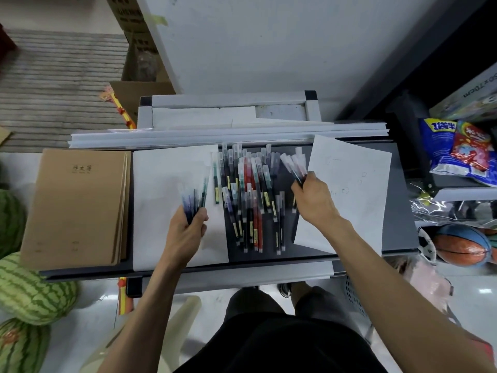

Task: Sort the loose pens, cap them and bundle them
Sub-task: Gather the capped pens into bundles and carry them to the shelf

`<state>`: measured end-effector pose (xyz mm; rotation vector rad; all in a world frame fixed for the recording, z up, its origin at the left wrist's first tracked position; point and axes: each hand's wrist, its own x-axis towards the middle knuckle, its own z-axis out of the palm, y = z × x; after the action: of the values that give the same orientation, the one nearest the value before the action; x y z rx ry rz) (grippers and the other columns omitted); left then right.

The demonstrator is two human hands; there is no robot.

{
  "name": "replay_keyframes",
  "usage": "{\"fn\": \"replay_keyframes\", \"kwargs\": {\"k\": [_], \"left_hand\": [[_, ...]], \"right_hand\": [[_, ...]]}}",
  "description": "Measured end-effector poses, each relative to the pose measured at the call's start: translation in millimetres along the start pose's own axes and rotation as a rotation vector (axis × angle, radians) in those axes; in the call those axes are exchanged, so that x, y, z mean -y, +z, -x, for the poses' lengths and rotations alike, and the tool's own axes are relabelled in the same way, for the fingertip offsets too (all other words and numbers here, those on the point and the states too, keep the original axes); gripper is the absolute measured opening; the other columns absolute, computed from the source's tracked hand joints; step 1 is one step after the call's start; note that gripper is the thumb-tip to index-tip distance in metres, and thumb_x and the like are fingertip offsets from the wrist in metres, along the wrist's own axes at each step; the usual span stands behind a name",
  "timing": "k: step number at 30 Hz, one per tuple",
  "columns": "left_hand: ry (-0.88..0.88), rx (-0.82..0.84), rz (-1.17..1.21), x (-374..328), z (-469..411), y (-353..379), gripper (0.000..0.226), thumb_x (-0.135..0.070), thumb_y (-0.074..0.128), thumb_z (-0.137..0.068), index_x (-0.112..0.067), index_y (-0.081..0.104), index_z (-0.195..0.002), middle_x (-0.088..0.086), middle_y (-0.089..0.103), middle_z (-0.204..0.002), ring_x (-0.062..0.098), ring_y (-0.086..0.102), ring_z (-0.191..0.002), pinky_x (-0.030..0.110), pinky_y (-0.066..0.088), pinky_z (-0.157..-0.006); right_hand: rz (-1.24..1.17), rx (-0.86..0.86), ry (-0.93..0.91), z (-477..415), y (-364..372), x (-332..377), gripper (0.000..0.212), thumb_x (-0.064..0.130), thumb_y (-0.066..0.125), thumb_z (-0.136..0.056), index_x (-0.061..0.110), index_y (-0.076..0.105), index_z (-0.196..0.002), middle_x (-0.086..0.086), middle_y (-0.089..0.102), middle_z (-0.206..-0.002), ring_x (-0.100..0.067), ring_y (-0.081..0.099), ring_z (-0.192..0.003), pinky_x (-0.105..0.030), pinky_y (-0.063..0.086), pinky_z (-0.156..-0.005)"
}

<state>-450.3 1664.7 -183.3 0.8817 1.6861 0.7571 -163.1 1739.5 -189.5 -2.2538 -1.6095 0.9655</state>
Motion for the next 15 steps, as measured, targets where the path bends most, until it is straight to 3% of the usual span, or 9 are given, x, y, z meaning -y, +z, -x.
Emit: {"fn": "replay_keyframes", "kwargs": {"k": [2,4,7,10,13,15], "left_hand": [[0.035,0.055,0.045,-2,2,2,0.022,-0.023,0.05,-0.109,-0.006,0.05,-0.095,0.005,0.043,-0.072,0.016,0.038,-0.057,0.029,0.03,-0.043],[0.066,0.107,0.111,-7,5,8,0.028,-0.027,0.049,-0.111,-0.003,0.047,-0.098,0.0,0.04,-0.073,0.016,0.033,-0.058,0.029,0.026,-0.045],[0.117,0.163,0.215,-22,12,24,0.027,-0.029,0.052,-0.11,-0.018,0.049,-0.086,-0.002,0.033,-0.071,0.015,0.026,-0.058,0.028,0.024,-0.047],[0.117,0.193,0.277,-35,18,47,0.034,-0.031,0.06,-0.106,-0.027,0.051,-0.074,-0.004,0.031,-0.065,0.012,0.026,-0.052,0.025,0.026,-0.044],[0.125,0.204,0.256,-41,21,79,0.035,-0.038,0.07,-0.1,-0.021,0.055,-0.072,-0.004,0.033,-0.059,0.013,0.028,-0.047,0.026,0.027,-0.042],[0.139,0.152,0.225,-44,21,106,0.034,-0.036,0.073,-0.098,-0.027,0.057,-0.069,-0.002,0.034,-0.056,0.016,0.029,-0.046,0.025,0.03,-0.043]], "right_hand": [[-0.152,-0.019,0.058,5,-5,-5,0.02,0.026,0.047,-0.108,0.007,0.05,-0.102,-0.009,0.065,-0.083,-0.019,0.06,-0.065,-0.022,0.042,-0.048],[-0.322,-0.027,0.111,11,-10,-9,0.021,0.025,0.045,-0.108,0.007,0.055,-0.103,-0.008,0.068,-0.079,-0.016,0.062,-0.062,-0.014,0.043,-0.047],[-0.67,0.029,0.168,18,-17,-14,0.015,0.013,0.044,-0.106,0.013,0.059,-0.102,-0.003,0.066,-0.071,-0.019,0.063,-0.064,-0.027,0.05,-0.057],[-1.012,0.097,0.237,23,-23,-20,0.012,0.01,0.047,-0.102,0.014,0.057,-0.096,-0.002,0.063,-0.07,-0.021,0.062,-0.058,-0.03,0.05,-0.053],[-1.222,0.144,0.252,23,-31,-31,0.005,0.01,0.053,-0.089,0.014,0.05,-0.088,-0.005,0.049,-0.066,-0.022,0.046,-0.052,-0.029,0.037,-0.05],[-1.283,0.138,0.224,22,-36,-40,0.012,0.007,0.054,-0.093,0.016,0.051,-0.086,-0.003,0.039,-0.067,-0.019,0.035,-0.052,-0.029,0.027,-0.049]]}}
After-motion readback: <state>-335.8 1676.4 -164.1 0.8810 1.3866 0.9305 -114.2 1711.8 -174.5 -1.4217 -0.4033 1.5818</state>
